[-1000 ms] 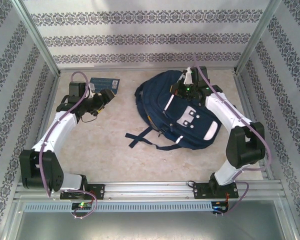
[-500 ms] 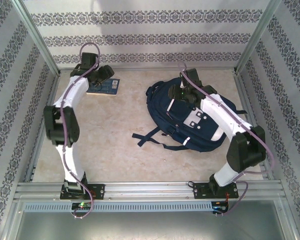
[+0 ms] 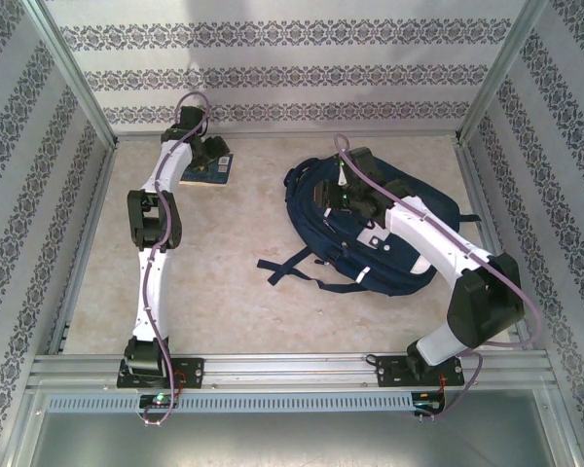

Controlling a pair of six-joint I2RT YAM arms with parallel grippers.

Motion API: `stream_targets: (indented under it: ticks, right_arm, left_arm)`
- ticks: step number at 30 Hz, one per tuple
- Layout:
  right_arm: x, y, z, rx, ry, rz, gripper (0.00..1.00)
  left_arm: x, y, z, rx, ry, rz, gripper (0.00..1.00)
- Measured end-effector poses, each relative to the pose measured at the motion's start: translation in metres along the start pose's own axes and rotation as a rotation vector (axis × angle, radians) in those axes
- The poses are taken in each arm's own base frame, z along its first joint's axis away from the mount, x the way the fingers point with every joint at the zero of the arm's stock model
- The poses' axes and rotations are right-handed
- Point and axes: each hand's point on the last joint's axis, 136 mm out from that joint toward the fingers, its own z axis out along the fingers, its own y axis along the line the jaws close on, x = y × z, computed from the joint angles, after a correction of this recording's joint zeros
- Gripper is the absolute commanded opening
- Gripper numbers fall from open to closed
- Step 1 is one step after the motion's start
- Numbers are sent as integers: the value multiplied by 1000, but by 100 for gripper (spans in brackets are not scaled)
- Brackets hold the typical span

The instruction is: Pack books, pencil case, and school supplies into a backpack

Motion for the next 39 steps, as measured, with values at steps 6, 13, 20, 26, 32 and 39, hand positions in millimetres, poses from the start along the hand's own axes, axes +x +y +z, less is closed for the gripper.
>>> stream_targets:
  ticks: [6, 13, 20, 26, 32, 39]
  right_arm:
    - [1, 9, 1, -38, 4, 3, 55]
    - [6, 24, 1, -87, 21, 0, 55]
    - [21, 44, 2, -150, 61, -21, 54]
    - [39, 77, 2, -264, 123, -30, 52]
    - [70, 103, 24, -354, 241, -29, 52]
    - [103, 108, 50, -371, 370, 15, 55]
  left_arm:
    - [3, 4, 2, 8, 19, -55, 81]
    - [25, 10, -9, 14, 62, -101, 80]
    - [83, 31, -43, 19, 139, -243, 80]
    - [150, 52, -81, 53, 163, -422, 80]
    - [216, 34, -107, 143, 184, -470, 83]
    - [243, 22, -153, 206, 176, -437, 88]
